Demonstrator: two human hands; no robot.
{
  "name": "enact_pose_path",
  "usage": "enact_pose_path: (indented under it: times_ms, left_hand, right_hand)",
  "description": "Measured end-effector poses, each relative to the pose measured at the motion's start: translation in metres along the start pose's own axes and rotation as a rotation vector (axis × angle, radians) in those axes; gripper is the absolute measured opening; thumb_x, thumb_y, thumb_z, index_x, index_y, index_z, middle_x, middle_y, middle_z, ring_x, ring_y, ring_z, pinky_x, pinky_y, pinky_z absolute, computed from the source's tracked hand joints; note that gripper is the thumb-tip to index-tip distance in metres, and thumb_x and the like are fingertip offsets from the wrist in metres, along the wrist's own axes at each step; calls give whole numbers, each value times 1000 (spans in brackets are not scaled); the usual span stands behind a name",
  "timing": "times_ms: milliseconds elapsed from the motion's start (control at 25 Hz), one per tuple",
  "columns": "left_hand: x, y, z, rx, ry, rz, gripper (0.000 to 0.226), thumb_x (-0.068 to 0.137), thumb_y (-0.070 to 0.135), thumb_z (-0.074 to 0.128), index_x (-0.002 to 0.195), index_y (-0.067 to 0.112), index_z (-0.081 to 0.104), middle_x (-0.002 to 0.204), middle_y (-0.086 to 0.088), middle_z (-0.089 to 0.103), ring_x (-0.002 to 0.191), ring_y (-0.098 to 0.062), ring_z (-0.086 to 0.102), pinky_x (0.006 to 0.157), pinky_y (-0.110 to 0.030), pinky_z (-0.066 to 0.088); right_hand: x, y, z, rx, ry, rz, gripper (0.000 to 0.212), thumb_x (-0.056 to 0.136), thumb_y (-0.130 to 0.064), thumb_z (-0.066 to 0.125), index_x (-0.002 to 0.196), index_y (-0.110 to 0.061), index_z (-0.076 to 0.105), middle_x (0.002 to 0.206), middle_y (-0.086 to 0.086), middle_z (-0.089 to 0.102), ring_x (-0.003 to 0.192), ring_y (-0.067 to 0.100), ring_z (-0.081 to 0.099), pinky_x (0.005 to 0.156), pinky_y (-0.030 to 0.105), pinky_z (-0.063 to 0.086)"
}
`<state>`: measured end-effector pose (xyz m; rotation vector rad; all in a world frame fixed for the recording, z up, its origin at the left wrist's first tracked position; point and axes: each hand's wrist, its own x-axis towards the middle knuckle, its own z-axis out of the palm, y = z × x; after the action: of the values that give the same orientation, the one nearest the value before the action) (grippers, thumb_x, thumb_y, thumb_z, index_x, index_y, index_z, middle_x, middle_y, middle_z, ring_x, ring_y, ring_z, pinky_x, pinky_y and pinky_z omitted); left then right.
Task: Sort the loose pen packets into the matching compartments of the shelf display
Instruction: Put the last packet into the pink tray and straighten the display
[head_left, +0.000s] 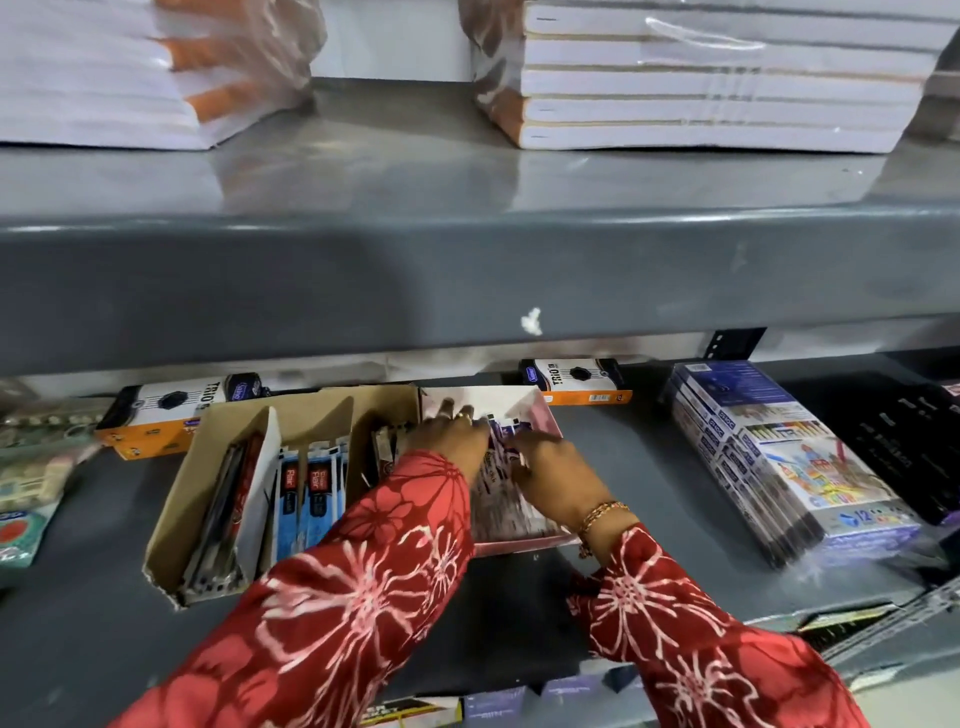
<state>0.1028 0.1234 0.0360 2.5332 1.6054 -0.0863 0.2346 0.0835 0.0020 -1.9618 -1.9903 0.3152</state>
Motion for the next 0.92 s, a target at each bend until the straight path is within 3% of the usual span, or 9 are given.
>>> enact_pose_path:
  times_ms: [80,160,240,360,480,560,680,800,920]
  left_hand:
    - [-34,-16,-8,34,326,65,63,84,-4,53,141,12,32,147,-11,31,132,-29,31,102,-41,34]
    - [-73,-48,-6,18,654,53,61,67,-13,70,123,7,56,126,-15,57,107,-33,58,83,-41,50]
    - [-100,-75,20,-155,778,-5,40,69,-3,70,108,3,66,109,-16,67,88,-34,66,73,-46,53]
    - [-132,-96,47,-271,698,-23,38,81,20,43,105,3,67,105,-15,68,87,-32,67,71,-45,53]
    - [-155,-100,62,-274,602,-52,40,80,24,40,101,7,70,103,-10,70,84,-28,68,64,-39,55]
    - [-164,-102,69,-245,570,-59,39,80,26,41,100,10,71,101,-7,71,82,-27,68,59,-38,55]
    - [-168,-111,74,-214,553,-84,25,80,17,62,102,14,70,102,-5,70,82,-28,68,58,-40,55]
    - [-170,-116,75,-264,503,-108,33,71,3,74,102,13,69,101,-7,71,79,-30,68,58,-42,56]
    - [-176,-119,74,-198,447,-128,40,57,6,85,93,16,72,86,-4,73,61,-28,67,40,-37,52]
  right_hand:
    - [-10,-15,-1,111,232,46,28,88,-10,52,114,-13,60,114,16,67,92,35,65,81,34,52]
    - [-27,-37,4,273,417,-1,25,86,-7,55,108,-13,65,106,12,71,82,24,68,77,24,51]
    - [-47,-64,12,428,458,-104,25,80,-4,57,100,-11,69,98,8,74,81,12,66,77,14,48]
    - [-71,-100,39,362,337,-239,25,73,-12,52,90,-15,69,84,6,75,72,16,67,69,18,50]
    - [-74,-116,71,99,144,-242,25,68,-10,55,88,-16,70,76,12,75,65,32,68,53,31,53]
    - [-70,-120,84,8,46,-190,28,68,-5,57,93,-12,69,83,17,74,69,39,67,53,34,54]
    - [-65,-124,90,-13,36,-158,25,63,2,61,85,-5,70,89,14,72,74,37,67,56,33,56]
    - [-65,-127,92,-22,52,-132,23,58,5,64,79,-3,68,84,14,71,73,35,67,53,33,57]
    - [-65,-131,89,5,48,-130,18,58,1,67,75,-6,66,80,12,72,63,30,68,45,26,54]
